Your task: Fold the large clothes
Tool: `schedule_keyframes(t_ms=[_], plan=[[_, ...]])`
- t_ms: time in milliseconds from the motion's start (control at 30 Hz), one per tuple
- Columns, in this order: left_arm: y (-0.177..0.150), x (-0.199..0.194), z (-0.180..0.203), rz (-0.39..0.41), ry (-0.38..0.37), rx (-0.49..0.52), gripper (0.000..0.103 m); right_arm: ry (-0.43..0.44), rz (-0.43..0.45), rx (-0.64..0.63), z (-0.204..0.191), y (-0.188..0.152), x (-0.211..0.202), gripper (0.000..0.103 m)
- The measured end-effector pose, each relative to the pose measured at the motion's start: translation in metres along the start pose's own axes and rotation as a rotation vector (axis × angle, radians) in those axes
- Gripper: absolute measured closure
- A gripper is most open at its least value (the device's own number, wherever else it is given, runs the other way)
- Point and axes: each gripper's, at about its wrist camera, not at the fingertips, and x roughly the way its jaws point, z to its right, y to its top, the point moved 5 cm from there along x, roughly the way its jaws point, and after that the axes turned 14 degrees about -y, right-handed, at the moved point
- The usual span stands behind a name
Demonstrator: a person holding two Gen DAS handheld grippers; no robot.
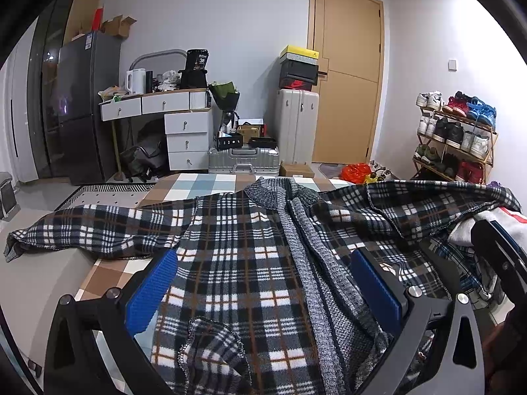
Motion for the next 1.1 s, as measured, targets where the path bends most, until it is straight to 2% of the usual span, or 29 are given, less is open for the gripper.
schedule_keyframes(t_ms=[500,633,700,833,1100], plan=[[-0.001,0.000,-0.002,-0.010,-0.003,-0.004,0.001,-0.019,0.001,0.006,0.003,-0.002,0.000,0.000],[-0.002,0.000,-0.001,-0.011,-0.009,-0.005,0.001,-0.041,-0.019,0.066,0.024,0.008,0.001,0.000],[-0.003,0.001,-0.001,-0.019,-0.016,-0.006,0.001,-0.048,-0.034,0.121,0.051,0.019,0.001,0.000],[-0.006,0.005,0.002,-0.050,-0.037,-0.010,0.001,-0.119,-0.100,0.198,0.120,0.037,0.001,0.000],[-0.013,0.016,0.010,-0.094,-0.053,0.009,0.001,-0.368,-0.208,0.277,0.278,0.093,-0.001,0.000]])
